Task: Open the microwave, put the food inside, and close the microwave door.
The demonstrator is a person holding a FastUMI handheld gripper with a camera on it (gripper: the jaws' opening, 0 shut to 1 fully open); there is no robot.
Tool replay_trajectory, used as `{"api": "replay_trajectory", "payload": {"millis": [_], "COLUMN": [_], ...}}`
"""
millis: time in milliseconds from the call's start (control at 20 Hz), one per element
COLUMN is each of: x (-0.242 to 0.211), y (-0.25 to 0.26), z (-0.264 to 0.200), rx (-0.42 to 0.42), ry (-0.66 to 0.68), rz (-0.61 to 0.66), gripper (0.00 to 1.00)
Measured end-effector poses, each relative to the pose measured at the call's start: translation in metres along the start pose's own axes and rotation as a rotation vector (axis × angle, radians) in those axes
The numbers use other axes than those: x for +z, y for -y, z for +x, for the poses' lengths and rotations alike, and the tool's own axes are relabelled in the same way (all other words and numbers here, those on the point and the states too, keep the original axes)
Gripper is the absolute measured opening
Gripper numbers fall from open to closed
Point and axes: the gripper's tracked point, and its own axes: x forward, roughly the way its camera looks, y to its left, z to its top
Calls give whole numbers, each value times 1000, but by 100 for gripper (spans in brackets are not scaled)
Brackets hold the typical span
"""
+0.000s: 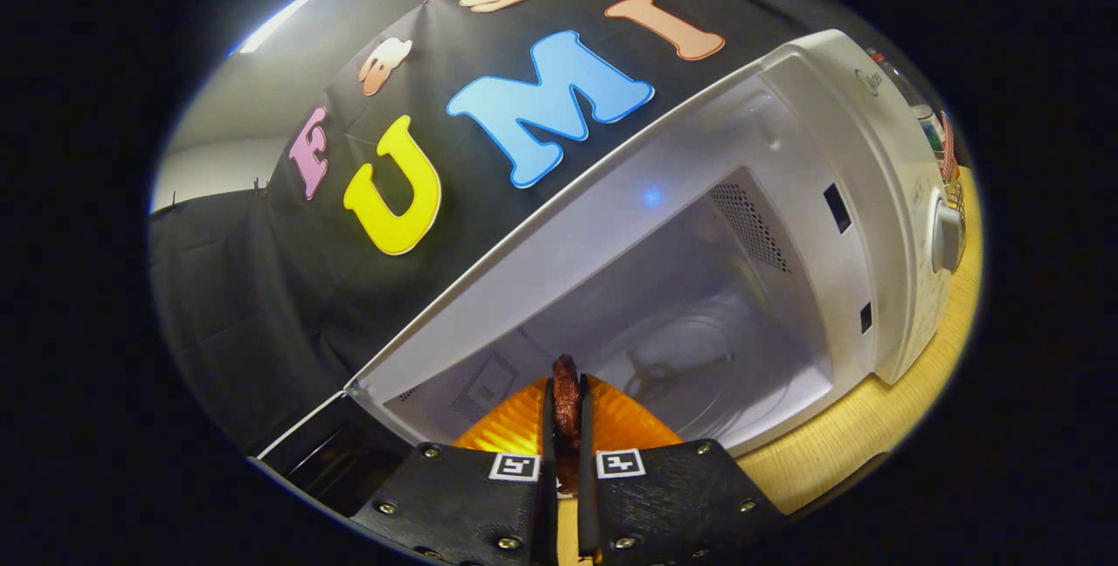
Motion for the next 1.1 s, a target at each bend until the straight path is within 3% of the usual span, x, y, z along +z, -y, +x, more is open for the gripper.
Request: {"api": "replay_trajectory", "payload": {"millis": [450,650,850,1100], "x": [-8,-2,4,1], "y": [21,45,73,55], "z": [48,59,63,52], "rx": [-86,-181,-269,-204], "ry": [41,127,143,118], "rz": [26,-94,-163,-190], "gripper": [11,26,33,43]}}
